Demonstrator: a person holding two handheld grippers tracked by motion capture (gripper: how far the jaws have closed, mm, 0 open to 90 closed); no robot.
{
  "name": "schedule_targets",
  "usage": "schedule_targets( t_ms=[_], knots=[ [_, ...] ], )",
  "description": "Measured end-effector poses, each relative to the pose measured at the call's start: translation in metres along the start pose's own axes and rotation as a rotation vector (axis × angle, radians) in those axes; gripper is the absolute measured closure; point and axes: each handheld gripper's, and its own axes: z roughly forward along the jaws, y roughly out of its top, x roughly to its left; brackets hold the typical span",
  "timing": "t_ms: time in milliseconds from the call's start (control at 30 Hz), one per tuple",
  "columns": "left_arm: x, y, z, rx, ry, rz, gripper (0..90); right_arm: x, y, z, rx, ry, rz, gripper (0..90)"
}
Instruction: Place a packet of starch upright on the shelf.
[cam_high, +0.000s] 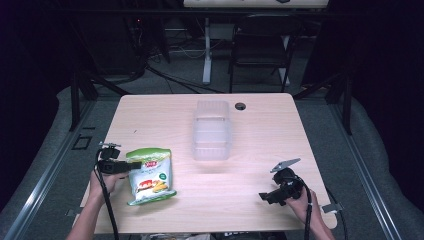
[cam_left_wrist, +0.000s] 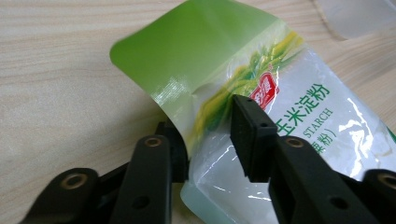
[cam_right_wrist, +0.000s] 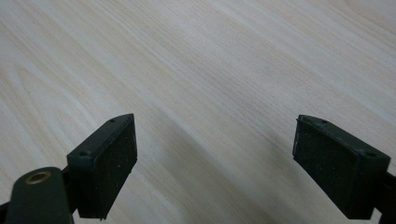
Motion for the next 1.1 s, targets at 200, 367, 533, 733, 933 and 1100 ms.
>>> schedule_targets(
  t_ms=[200, 367, 533, 733, 933, 1100],
  knots=[
    [-0.004, -0.003, -0.002, 0.001, 0.005, 0.023, 84.6, 0.000, 0.000, 0.000, 0.006, -0.007, -0.005, 13.3],
    [-0.007, -0.004, -0.004, -0.002, 0.019, 0.038, 85.4, 0.001, 0.000, 0.000, -0.004, -0.005, 0.003, 13.3],
    [-0.013, -0.006, -0.006, -0.029, 0.041, 0.057, 85.6, 0.000, 0.000, 0.000, -0.002, -0.003, 0.000, 13.3],
    [-0.016, -0.007, -0.011, -0.047, 0.041, 0.065, 86.5, 0.000, 0.000, -0.001, -0.001, -0.007, 0.000, 13.3],
    [-0.025, -0.008, -0.017, -0.067, 0.065, 0.100, 88.0, 0.000, -0.001, -0.002, -0.006, -0.021, -0.002, 13.3],
    [-0.033, -0.007, -0.019, -0.082, 0.094, 0.123, 88.9, 0.000, -0.001, -0.001, -0.003, -0.019, -0.006, 13.3]
  ],
)
